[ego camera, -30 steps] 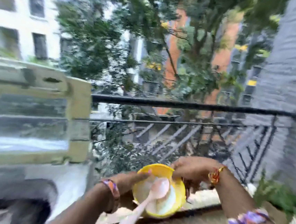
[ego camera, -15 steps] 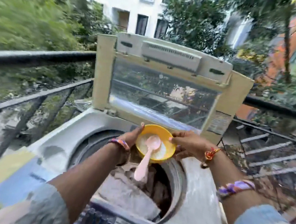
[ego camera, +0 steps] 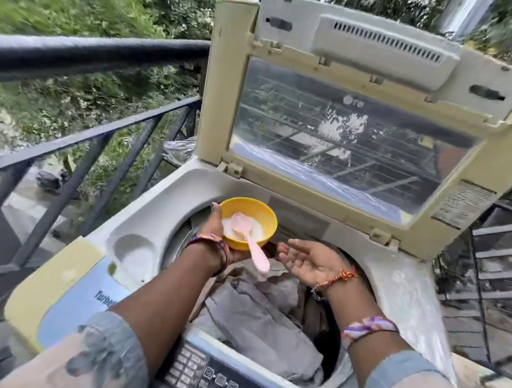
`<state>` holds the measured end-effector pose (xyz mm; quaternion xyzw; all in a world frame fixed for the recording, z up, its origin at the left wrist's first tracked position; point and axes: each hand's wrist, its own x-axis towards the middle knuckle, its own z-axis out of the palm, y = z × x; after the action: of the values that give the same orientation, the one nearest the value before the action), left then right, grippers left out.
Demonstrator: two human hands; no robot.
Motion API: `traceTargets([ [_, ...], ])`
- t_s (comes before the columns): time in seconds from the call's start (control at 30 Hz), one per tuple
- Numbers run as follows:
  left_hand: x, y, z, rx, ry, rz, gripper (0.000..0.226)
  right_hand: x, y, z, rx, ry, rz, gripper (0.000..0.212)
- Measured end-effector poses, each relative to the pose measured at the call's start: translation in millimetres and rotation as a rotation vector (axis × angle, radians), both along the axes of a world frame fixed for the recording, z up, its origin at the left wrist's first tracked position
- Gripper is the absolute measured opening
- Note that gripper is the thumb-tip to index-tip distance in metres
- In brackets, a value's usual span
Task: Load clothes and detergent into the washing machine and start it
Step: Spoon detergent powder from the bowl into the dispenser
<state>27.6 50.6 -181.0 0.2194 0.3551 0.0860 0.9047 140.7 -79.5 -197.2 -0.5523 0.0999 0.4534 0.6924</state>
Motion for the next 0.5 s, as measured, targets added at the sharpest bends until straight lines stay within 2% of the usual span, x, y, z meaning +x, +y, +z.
traceTargets([
  [0.1, 7, 11, -3, -0.010, -0.015, 0.081, 0.076, 15, 17, -6, 0.068, 0.053, -0.167, 0.021],
  [0.2, 12, 23, -7, -0.003, -0.002, 0.135, 0.076, 31, 33, -12, 0.069, 0.090, -0.304, 0.031],
  [0.3, 18, 30, -12, 0.036, 0.049, 0.162, 0.073, 41, 43, -20, 0.087, 0.117, -0.378, 0.027],
  [0.5, 24, 27, -15, 0.091, 0.069, 0.184, 0.067, 54, 54, -34, 0.259, 0.256, -0.497, 0.031],
])
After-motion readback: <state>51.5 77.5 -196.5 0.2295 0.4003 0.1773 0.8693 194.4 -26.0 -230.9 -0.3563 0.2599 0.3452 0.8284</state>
